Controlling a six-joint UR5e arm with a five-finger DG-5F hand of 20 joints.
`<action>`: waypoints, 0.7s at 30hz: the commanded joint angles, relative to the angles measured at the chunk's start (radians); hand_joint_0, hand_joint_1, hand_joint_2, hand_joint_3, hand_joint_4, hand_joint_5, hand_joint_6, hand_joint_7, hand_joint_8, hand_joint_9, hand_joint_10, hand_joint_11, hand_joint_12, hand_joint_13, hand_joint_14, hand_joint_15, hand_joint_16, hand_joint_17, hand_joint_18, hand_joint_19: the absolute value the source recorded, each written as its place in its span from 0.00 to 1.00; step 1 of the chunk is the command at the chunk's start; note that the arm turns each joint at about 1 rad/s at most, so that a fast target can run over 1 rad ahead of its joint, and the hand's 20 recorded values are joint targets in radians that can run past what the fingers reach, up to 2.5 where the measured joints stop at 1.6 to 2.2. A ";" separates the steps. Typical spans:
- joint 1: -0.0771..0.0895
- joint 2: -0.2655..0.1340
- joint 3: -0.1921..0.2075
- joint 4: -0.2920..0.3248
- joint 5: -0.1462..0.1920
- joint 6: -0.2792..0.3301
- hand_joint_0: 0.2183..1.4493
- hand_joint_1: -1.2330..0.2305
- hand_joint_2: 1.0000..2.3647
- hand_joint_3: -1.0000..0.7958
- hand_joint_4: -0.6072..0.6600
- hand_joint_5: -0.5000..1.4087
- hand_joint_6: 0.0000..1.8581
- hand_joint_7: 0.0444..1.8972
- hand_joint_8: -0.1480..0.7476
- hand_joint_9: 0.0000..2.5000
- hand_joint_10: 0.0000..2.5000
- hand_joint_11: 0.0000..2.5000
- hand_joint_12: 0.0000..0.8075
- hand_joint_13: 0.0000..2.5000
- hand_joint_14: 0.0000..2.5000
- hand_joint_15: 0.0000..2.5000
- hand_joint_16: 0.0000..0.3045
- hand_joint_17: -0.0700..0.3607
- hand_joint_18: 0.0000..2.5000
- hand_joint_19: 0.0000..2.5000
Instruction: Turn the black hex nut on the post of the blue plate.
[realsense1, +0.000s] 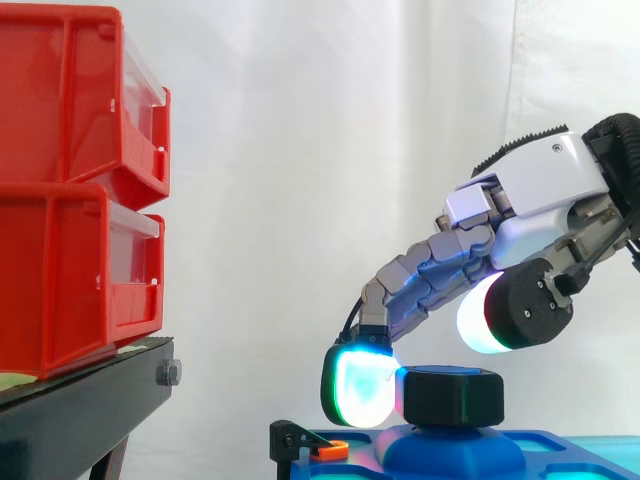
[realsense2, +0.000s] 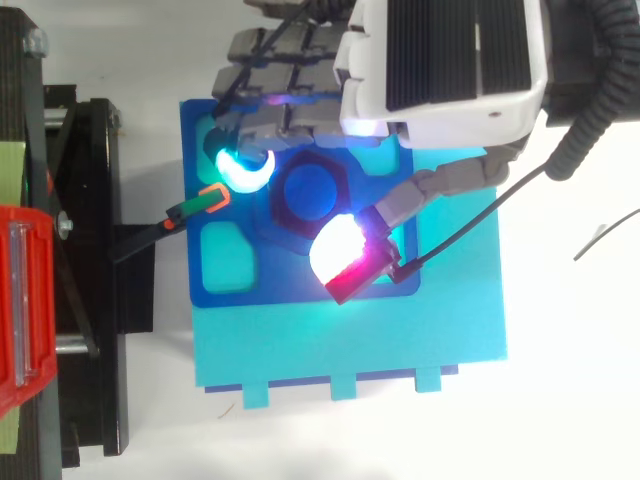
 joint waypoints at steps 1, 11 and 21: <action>-0.011 0.000 0.001 -0.012 -0.012 -0.006 0.20 0.60 0.00 0.28 0.61 0.16 0.27 0.43 0.39 0.10 0.00 0.01 0.41 0.02 0.00 0.02 0.17 0.43 0.00 0.07; -0.029 0.000 0.007 -0.023 -0.033 -0.015 0.20 0.60 0.00 0.28 0.61 0.16 0.27 0.43 0.40 0.10 0.00 0.01 0.41 0.02 0.00 0.03 0.17 0.43 0.00 0.07; -0.041 0.000 0.065 -0.098 -0.044 -0.030 0.20 0.60 0.00 0.28 0.61 0.16 0.27 0.43 0.40 0.10 0.00 0.01 0.41 0.02 0.00 0.02 0.17 0.43 0.00 0.07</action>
